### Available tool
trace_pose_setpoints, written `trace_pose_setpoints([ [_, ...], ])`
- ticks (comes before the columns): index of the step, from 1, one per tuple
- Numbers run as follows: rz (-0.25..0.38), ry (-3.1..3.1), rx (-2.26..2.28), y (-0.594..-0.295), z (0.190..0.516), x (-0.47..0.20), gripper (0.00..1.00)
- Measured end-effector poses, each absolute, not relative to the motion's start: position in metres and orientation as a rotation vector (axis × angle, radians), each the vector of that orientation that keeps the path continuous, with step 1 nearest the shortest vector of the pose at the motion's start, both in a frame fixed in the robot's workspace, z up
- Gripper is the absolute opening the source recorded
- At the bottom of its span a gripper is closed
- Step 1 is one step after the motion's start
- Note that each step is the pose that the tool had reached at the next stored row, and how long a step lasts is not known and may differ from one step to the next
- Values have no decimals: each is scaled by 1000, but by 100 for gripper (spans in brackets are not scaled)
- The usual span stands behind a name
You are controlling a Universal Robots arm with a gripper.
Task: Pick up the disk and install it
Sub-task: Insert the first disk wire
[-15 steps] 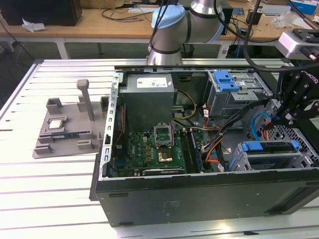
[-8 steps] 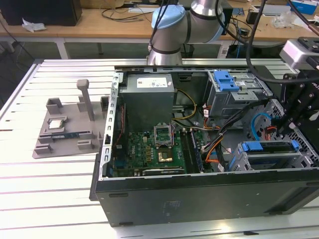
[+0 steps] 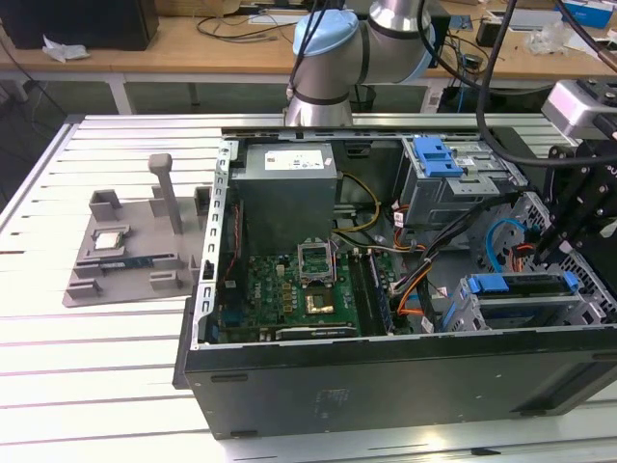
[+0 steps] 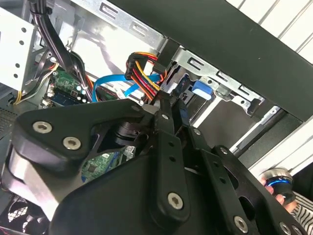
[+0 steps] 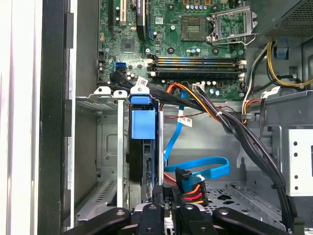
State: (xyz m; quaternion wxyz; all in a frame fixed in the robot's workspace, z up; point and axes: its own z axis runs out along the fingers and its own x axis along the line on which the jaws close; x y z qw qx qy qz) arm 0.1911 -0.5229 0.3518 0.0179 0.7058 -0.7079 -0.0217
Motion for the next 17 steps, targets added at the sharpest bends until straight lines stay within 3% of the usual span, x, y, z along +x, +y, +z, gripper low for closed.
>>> trace_pose_setpoints([
  [4,-67,-2199,2192,-523,352,191,22],
  [5,-67,-2199,2192,-523,352,191,28],
  [17,-74,-2202,2195,-533,352,191,26],
])
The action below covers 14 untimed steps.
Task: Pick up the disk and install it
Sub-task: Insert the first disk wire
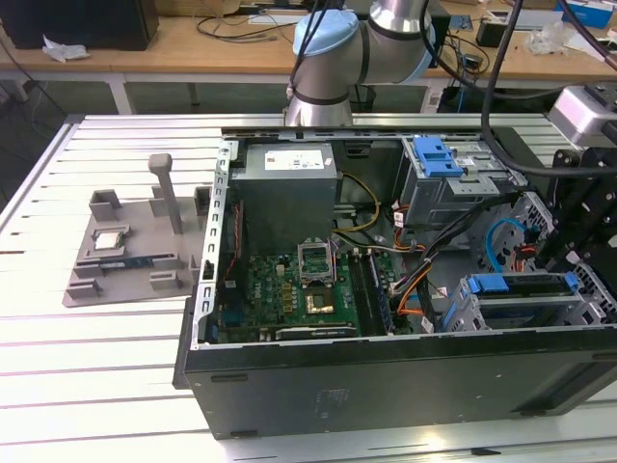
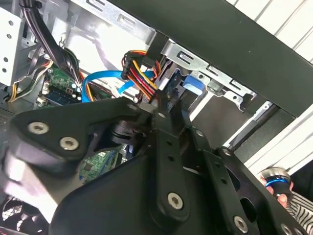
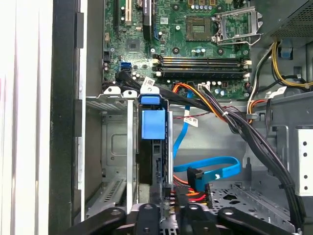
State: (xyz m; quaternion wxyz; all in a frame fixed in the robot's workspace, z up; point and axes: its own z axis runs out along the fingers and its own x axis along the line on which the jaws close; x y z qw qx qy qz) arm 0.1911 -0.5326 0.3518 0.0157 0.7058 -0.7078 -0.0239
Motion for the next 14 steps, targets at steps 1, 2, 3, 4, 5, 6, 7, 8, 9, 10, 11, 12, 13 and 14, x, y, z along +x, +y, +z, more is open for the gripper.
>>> trace_pose_setpoints([
  [1,-77,-2203,2197,-533,352,191,16],
  [2,-79,-2204,2198,-533,352,191,16],
  [3,-81,-2204,2198,-533,352,191,16],
  [4,-82,-2205,2199,-533,352,191,16],
  [5,-79,-2204,2198,-534,352,191,16],
  [6,-69,-2200,2193,-536,351,190,16],
  [7,-60,-2196,2189,-538,351,190,16],
  [8,-55,-2194,2186,-539,351,189,16],
  [9,-49,-2191,2184,-539,350,189,16],
  [10,-47,-2190,2183,-539,349,188,16],
  [11,-47,-2190,2183,-539,348,188,16],
  [12,-47,-2190,2183,-539,347,187,16],
  [13,-47,-2190,2183,-538,347,187,16],
  [14,-47,-2190,2183,-537,346,187,16],
])
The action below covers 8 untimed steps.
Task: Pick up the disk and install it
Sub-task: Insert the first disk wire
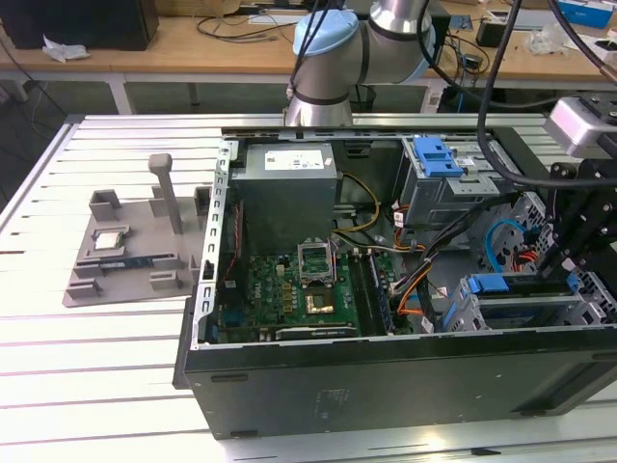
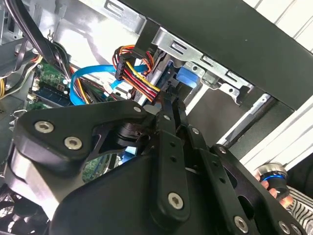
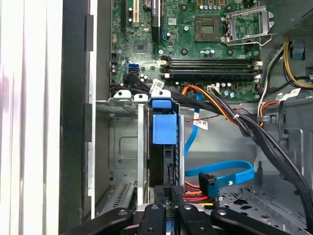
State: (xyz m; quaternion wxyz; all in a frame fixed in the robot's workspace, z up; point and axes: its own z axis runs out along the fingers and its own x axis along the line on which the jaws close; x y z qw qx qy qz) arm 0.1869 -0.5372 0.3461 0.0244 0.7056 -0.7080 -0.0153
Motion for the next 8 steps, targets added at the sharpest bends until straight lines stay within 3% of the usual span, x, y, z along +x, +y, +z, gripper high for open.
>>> trace_pose_setpoints([
  [8,-36,-2200,2163,-533,337,187,16],
])
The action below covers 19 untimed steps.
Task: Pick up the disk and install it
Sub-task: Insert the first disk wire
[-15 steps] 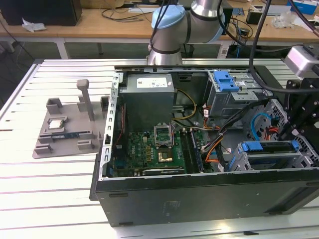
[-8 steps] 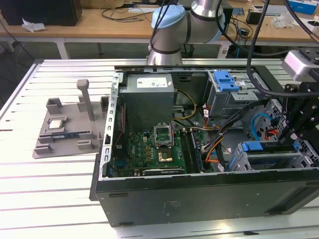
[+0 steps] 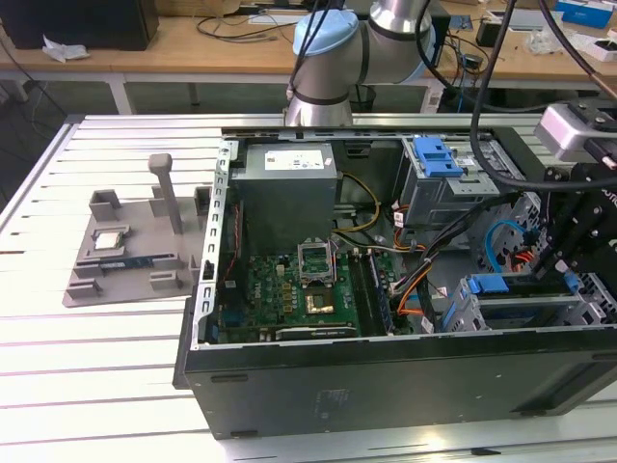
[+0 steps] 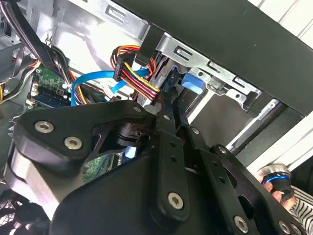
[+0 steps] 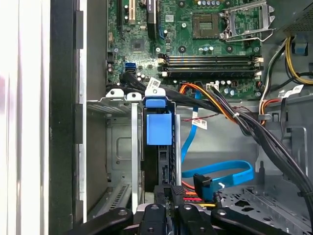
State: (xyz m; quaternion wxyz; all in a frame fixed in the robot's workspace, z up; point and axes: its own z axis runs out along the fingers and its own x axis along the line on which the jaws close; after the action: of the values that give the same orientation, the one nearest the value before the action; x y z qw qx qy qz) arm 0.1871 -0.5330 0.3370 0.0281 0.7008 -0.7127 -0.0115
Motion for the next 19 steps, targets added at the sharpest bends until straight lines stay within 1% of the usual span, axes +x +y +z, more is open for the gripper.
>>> trace_pose_setpoints([
  [3,-37,-2200,2164,-533,336,187,17],
  [4,-37,-2200,2164,-533,337,187,24],
  [8,-36,-2200,2163,-532,351,187,24],
  [9,-36,-2200,2163,-532,356,187,16],
  [10,-36,-2200,2163,-531,359,187,11],
  [17,-36,-2200,2163,-531,392,187,11],
  [19,-37,-2200,2164,-531,395,187,11],
])
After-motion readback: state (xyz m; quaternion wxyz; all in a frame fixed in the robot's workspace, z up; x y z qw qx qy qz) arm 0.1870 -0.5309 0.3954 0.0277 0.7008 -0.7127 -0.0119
